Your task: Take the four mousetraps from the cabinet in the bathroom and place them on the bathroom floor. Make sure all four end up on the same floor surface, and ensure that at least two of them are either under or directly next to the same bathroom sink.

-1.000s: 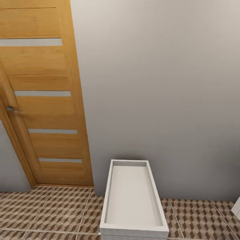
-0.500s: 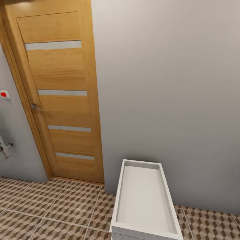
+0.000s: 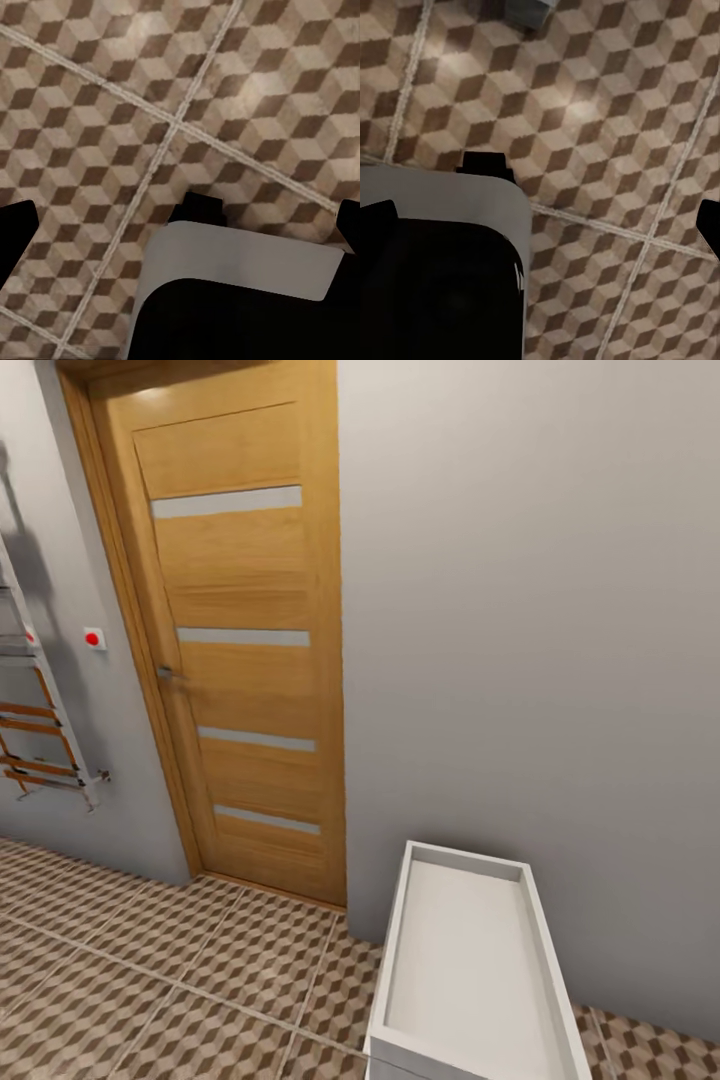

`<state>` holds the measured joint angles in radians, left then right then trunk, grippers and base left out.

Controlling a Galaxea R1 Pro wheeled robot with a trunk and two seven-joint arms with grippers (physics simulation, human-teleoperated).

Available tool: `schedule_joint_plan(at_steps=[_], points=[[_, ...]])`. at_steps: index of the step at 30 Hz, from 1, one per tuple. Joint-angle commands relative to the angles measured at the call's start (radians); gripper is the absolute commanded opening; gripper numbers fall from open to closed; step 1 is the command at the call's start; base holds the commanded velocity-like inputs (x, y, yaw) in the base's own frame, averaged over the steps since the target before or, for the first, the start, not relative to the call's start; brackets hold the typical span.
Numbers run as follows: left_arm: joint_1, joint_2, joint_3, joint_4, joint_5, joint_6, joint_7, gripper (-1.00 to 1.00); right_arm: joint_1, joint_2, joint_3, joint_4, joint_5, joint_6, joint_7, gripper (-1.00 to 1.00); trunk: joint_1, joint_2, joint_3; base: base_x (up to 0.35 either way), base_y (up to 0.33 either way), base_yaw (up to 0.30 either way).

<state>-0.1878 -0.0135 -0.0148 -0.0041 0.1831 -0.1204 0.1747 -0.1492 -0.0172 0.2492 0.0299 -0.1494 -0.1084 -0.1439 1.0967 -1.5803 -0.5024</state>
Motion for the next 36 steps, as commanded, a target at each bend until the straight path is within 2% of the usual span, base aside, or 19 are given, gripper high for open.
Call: schedule_joint_plan(at_steps=[1,36], points=[[-0.001,0.000,-0.002,0.001,0.007,-0.004,0.002,1.00,-0.001,0.000,0.009,0.003,-0.011,-0.007,-0.001,1.00,0.000,-0.001,-0.001,0.000,0.000,0.271],[-0.001,0.000,-0.002,0.001,0.008,-0.004,0.002,1.00,-0.001,0.003,0.009,0.004,-0.010,-0.007,-0.001,1.00,0.000,-0.001,0.001,0.000,0.000,0.271]])
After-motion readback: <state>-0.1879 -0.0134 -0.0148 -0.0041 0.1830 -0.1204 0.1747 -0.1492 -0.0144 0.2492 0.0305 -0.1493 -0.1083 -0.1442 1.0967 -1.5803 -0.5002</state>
